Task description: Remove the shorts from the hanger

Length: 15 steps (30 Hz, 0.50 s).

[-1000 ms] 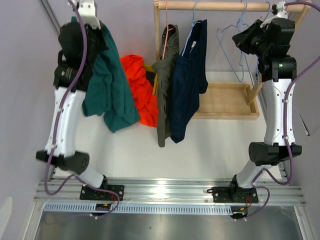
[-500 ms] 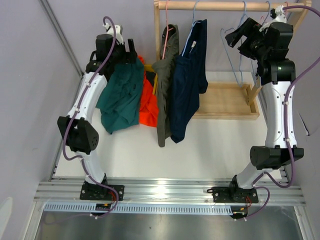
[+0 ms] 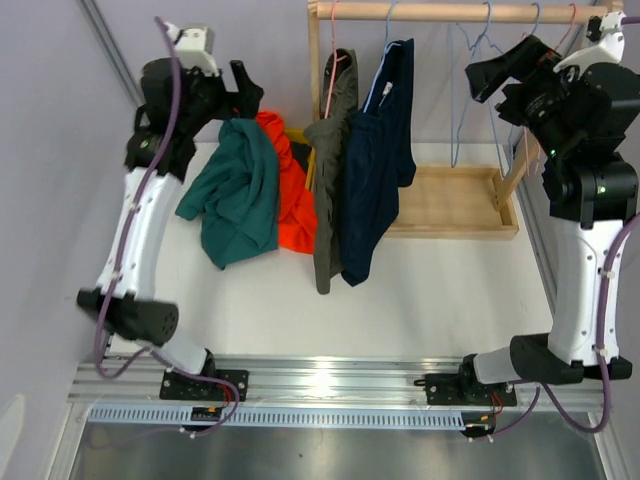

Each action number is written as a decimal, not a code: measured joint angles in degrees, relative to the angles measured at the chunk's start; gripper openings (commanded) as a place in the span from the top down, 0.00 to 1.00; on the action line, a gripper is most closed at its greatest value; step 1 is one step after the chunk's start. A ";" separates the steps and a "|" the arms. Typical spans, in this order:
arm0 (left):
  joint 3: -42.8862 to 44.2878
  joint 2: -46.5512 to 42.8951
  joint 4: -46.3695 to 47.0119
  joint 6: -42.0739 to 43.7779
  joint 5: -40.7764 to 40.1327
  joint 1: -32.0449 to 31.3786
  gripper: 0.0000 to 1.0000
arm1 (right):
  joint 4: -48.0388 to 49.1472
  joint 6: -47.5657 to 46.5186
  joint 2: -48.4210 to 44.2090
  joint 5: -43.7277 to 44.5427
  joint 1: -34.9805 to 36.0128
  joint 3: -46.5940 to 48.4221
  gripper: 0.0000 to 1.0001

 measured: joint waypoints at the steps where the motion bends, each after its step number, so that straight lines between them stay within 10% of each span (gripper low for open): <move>1: -1.25 -3.30 -0.17 -0.02 -0.02 0.00 0.01 | 0.00 0.07 -0.74 0.17 1.53 0.04 0.00; 15: -40.30 -45.29 8.57 -4.57 4.17 -1.22 0.01 | 4.55 0.46 12.33 5.38 18.40 4.44 0.01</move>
